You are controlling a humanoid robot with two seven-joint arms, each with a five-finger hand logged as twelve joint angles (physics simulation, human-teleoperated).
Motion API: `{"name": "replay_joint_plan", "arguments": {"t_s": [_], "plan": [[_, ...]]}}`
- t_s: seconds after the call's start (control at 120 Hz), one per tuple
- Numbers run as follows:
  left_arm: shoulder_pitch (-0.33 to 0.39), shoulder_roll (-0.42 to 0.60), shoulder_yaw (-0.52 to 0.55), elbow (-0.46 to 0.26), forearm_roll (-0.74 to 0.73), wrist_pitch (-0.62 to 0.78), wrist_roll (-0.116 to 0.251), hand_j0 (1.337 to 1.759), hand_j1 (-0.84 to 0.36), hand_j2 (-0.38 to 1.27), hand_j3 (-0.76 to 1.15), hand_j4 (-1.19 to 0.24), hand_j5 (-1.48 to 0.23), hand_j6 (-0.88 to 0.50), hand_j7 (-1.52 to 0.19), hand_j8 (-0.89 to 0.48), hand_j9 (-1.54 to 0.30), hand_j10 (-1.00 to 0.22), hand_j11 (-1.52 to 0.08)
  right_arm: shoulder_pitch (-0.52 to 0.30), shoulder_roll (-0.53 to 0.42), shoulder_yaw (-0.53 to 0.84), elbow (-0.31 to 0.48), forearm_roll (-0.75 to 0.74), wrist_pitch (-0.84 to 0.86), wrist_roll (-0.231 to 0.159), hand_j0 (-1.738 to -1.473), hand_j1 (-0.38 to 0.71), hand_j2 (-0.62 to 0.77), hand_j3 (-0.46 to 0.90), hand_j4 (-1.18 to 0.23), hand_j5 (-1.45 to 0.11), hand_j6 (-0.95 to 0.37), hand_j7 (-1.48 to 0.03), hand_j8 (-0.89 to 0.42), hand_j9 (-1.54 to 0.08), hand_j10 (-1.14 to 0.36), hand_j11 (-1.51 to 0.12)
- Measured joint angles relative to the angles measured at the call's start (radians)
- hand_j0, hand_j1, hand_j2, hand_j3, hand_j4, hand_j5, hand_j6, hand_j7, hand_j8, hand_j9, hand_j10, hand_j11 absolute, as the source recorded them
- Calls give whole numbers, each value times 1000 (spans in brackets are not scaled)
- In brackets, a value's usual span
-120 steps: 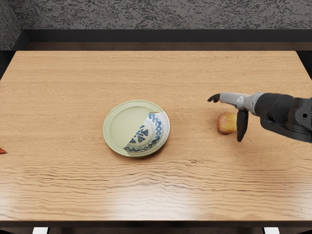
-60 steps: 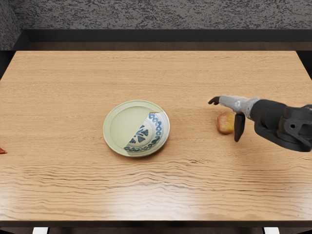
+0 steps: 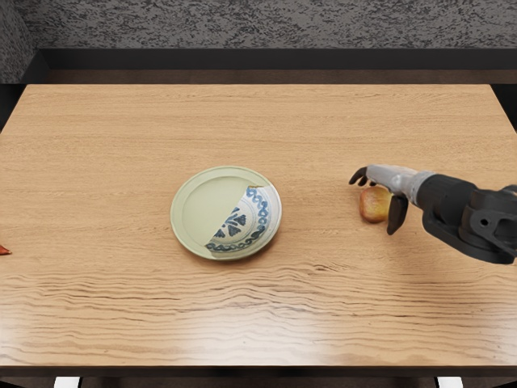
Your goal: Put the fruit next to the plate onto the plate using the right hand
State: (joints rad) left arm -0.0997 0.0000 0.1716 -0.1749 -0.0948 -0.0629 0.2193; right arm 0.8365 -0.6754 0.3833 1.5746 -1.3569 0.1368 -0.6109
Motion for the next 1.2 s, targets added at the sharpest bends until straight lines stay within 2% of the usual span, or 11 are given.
{"name": "replay_joint_plan", "arguments": {"t_s": [0.192,0.458,0.758,0.917,1.033,1.075,1.158,1.2], "plan": [[0,0,0,0,0,0,0,1658,349,0,0,0,0,0,0,0,0,0,0,-13,0,0,1,-15,-23,0,-1658,1,-55,0,-297,-382,-299,-381,-298,-382,-297,-381],[0,0,0,0,0,0,0,1658,349,0,0,0,0,0,0,0,0,0,0,-20,6,0,-3,-17,-30,0,-1658,158,-81,-1,-434,-548,-426,-553,-413,-550,-432,-550],[0,0,0,0,0,0,0,1658,349,0,0,0,0,0,0,0,0,0,0,-23,8,1,-5,-18,-29,-1,-1652,220,171,-1,-631,-756,-389,-784,-390,-772,-584,-772],[0,0,0,0,0,0,0,1658,349,0,0,0,0,0,0,0,0,0,0,-23,8,1,-6,-13,-27,-1,-1649,246,204,0,-707,-881,-323,-893,-324,-900,-526,-905],[0,0,0,0,0,0,0,1658,349,0,0,0,0,0,0,0,0,0,0,-22,9,1,-7,-9,-26,-1,-1648,258,239,0,-682,-945,-298,-936,-291,-968,-501,-963],[0,0,0,0,0,0,0,1658,349,0,0,0,0,0,0,0,0,0,0,-21,10,4,-7,-6,-27,0,-1649,244,275,0,-693,-955,-289,-946,-308,-984,-514,-979],[0,0,0,0,0,0,0,1658,349,0,0,0,0,0,0,0,0,0,0,-20,15,16,-6,-4,-24,0,-1649,228,243,-1,-713,-978,-307,-961,-312,-1009,-517,-986],[0,0,0,0,0,0,0,1658,349,0,0,0,0,0,0,0,0,0,0,-18,21,23,-6,-5,-23,0,-1650,227,298,0,-732,-983,-319,-967,-313,-1011,-529,-989]]}}
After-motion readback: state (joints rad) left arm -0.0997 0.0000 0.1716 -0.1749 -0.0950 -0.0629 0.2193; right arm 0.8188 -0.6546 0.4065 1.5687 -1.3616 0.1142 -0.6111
